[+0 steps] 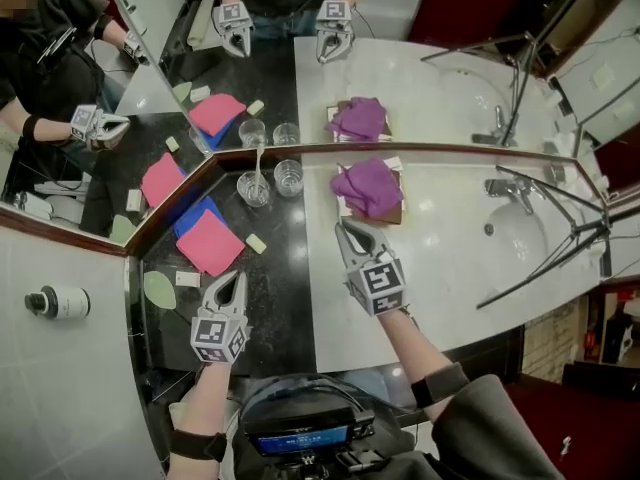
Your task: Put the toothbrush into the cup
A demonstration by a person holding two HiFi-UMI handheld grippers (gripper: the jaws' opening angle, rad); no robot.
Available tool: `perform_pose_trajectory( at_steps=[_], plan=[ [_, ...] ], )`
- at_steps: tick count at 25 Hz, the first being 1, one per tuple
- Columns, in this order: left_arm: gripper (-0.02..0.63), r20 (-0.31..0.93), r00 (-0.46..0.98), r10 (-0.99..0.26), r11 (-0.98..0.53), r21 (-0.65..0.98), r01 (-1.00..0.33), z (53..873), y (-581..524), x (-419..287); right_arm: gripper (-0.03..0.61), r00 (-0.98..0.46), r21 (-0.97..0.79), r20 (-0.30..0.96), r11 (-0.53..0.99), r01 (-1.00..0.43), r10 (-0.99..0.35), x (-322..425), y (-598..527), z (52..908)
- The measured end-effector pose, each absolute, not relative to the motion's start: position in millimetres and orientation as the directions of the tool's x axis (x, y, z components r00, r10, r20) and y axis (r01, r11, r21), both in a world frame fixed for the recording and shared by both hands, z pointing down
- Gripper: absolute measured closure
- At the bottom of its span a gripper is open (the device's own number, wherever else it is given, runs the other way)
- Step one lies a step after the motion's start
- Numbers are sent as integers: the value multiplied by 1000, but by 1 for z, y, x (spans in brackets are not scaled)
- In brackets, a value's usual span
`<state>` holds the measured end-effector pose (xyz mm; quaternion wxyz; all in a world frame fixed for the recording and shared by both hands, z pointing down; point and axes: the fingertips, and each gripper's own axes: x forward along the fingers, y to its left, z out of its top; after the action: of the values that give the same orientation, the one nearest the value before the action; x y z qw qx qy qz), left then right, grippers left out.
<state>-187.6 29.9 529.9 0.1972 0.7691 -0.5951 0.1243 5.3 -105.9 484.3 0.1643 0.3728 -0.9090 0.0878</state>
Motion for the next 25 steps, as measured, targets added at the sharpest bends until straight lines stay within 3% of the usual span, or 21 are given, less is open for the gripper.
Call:
perform_pose_trajectory(
  at_steps=[12,25],
  plan=[
    [614,377,276,-884,-257,100,-961,531,-60,-194,530,-769,5,189,784,-621,-610,-84,-219,456],
    [614,361,261,-895,-240,103,-965,548,-113,-212,530,-807,14,133,815,-579,-575,-146,-268,465]
  ],
)
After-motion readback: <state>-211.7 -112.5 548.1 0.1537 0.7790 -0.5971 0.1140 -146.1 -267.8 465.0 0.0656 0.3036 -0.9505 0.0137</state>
